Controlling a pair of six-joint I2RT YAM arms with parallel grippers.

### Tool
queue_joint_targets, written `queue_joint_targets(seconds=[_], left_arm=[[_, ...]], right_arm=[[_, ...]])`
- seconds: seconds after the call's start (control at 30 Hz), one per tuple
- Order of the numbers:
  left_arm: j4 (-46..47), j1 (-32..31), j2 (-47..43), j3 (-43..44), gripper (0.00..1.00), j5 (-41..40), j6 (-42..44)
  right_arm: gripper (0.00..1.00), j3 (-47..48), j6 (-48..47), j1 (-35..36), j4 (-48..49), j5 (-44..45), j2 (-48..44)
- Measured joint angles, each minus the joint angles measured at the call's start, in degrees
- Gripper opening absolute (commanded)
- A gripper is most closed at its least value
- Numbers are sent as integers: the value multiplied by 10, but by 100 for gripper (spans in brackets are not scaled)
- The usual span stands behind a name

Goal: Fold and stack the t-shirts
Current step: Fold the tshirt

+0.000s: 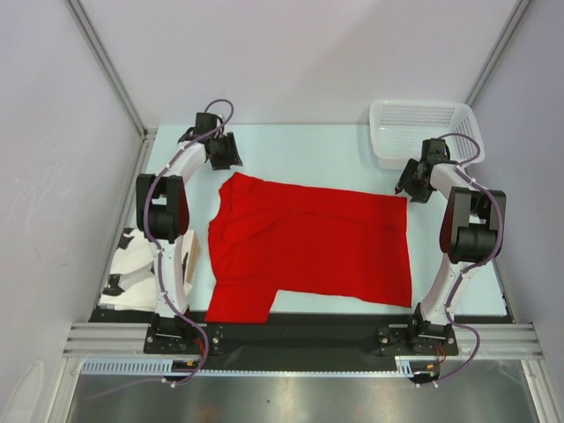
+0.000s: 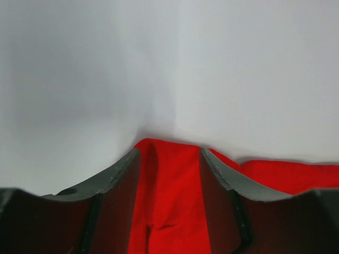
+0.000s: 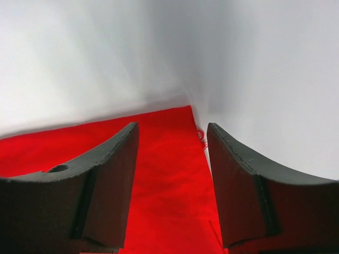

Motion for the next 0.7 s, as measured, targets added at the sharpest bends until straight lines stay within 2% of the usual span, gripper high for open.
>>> queue_joint_targets(seconds=[0.07, 0.33, 0.7], left_arm=[[-3, 0, 10, 0, 47, 5, -1], [-14, 1, 25, -2, 41, 18, -12], [5, 10, 26, -28, 20, 31, -26]], right_arm=[[59, -1, -1, -7, 0, -8, 7], [58, -1, -5, -18, 7, -23, 25], [55, 0, -9, -18, 12, -46, 27]])
